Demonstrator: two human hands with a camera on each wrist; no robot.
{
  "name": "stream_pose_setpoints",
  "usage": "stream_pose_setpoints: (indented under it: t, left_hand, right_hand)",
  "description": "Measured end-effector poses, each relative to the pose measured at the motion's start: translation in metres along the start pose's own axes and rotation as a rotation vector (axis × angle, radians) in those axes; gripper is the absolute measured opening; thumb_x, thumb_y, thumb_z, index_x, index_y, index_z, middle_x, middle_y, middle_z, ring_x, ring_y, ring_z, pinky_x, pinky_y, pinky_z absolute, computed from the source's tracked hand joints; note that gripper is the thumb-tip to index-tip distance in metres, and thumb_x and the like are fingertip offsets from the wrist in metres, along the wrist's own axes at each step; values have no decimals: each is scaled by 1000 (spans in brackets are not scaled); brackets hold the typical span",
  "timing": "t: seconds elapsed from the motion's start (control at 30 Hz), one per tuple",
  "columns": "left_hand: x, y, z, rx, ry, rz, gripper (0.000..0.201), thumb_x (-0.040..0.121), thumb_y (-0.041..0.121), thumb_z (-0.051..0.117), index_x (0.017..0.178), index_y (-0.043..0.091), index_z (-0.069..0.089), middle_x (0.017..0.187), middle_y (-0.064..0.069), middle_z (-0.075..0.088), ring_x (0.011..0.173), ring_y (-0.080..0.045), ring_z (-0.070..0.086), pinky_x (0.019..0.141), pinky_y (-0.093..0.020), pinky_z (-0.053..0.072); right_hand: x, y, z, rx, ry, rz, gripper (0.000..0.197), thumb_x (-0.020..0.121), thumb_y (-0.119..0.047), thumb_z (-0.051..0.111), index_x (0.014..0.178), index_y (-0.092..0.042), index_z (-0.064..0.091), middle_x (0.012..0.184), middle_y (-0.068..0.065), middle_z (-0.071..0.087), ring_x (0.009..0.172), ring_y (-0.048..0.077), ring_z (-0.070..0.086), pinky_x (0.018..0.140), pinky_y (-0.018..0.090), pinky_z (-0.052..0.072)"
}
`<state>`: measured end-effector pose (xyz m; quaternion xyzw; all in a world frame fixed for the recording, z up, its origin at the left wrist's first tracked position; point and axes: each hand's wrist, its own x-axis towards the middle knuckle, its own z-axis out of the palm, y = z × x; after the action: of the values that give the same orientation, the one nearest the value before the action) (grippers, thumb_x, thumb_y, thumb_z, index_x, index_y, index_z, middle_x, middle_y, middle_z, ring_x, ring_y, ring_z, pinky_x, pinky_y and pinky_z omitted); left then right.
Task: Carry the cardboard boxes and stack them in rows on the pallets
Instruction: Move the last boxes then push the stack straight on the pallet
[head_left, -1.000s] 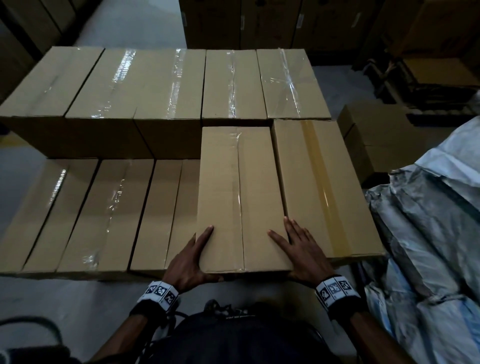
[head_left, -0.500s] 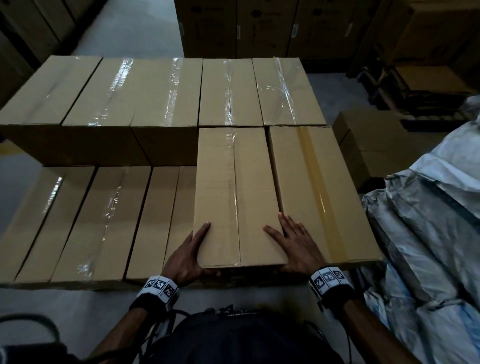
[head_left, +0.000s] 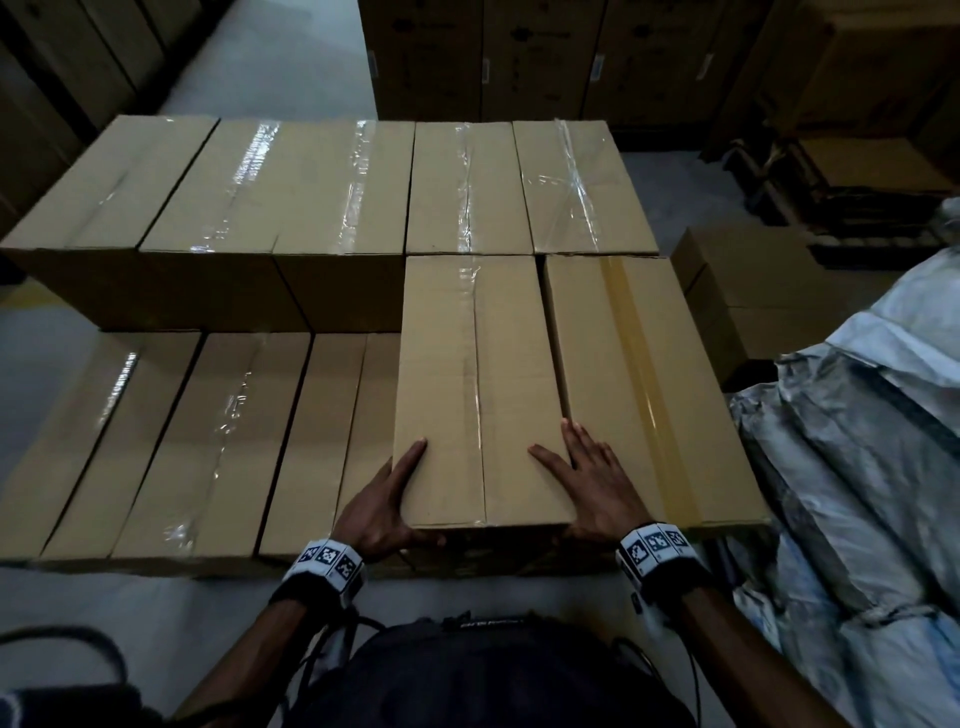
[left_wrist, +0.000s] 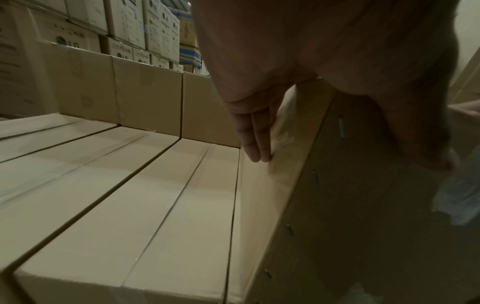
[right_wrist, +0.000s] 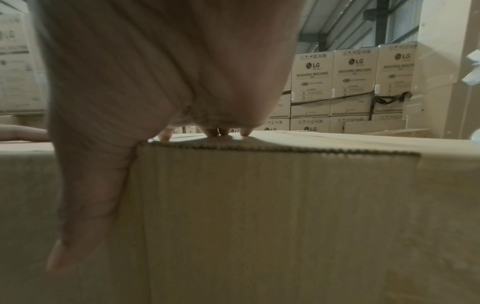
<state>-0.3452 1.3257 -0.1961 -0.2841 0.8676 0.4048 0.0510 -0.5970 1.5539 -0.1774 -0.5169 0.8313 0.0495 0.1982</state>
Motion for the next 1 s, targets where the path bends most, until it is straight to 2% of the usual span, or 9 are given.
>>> stream_pose_setpoints:
  t: [0.17, 0.3, 0.6, 0.67, 0.73, 0.8, 0.83, 0.9, 1.0]
  left_hand:
    - [4, -1, -6, 51, -33, 6, 140, 50, 78, 85, 155, 59, -4, 164, 2, 28, 142, -28, 42, 110, -49, 46]
    - [5, -3, -6, 59, -27, 15, 141, 49, 77, 86, 155, 59, -5, 164, 2, 29, 143, -27, 42, 111, -50, 45]
    - [5, -7, -9, 94, -34, 53, 139, 50, 77, 85, 154, 60, -5, 161, -1, 34, 139, -29, 47, 108, -47, 48]
    - [6, -6, -9, 93, -29, 38, 139, 47, 79, 84, 153, 62, -5, 164, -4, 27, 139, -33, 46, 107, -50, 49]
    - [5, 0, -6, 168, 21, 21, 140, 44, 89, 78, 156, 57, 0, 170, -5, 6, 146, -38, 36, 112, -54, 44]
    - [3, 14, -2, 262, 96, 68, 138, 46, 98, 68, 160, 48, 9, 171, -1, -16, 155, -35, 15, 120, -57, 31]
    - [3, 23, 1, 288, 134, 123, 134, 49, 99, 65, 161, 44, 14, 170, 1, -19, 157, -32, 9, 120, -56, 26]
    - [5, 44, 10, 320, 178, 269, 122, 59, 98, 60, 160, 40, 24, 171, 2, -14, 158, -28, 7, 121, -53, 22]
    - [18, 76, 31, 353, 105, 421, 109, 71, 94, 55, 160, 41, 22, 172, 2, -4, 157, -25, 10, 122, -55, 22]
  right_hand:
    - [4, -3, -2, 12, -20, 15, 135, 67, -50, 90, 158, -50, -10, 164, 6, -34, 154, 26, -26, 126, 47, -4]
    - [6, -2, 1, 1, -12, 14, 137, 65, -51, 91, 157, -51, -10, 165, 7, -33, 154, 26, -25, 126, 47, -3]
    - [7, -3, 5, -19, 2, 17, 137, 66, -52, 90, 157, -52, -12, 166, 7, -32, 155, 27, -22, 127, 48, -2]
    - [6, -3, 4, -7, -5, 18, 135, 65, -58, 88, 157, -51, -11, 166, 6, -32, 155, 26, -22, 126, 47, -2]
    - [1, -2, 3, 60, 6, 17, 132, 63, -74, 80, 157, -52, -10, 167, 3, -29, 156, 25, -19, 126, 49, -2]
    - [-9, -1, 1, 149, 58, 27, 125, 64, -86, 68, 157, -53, -9, 169, -3, -24, 157, 23, -15, 128, 53, 3]
    - [-15, 0, 1, 194, 107, 45, 121, 67, -88, 64, 157, -53, -7, 170, -5, -20, 158, 21, -13, 127, 54, 6]
    - [-26, 5, 1, 281, 224, 105, 114, 70, -89, 58, 159, -50, -1, 172, -7, -11, 158, 18, -6, 127, 52, 11]
    - [-42, 26, 2, 427, 456, 243, 104, 73, -87, 56, 160, -43, 17, 172, -2, 12, 157, 21, 12, 125, 48, 19]
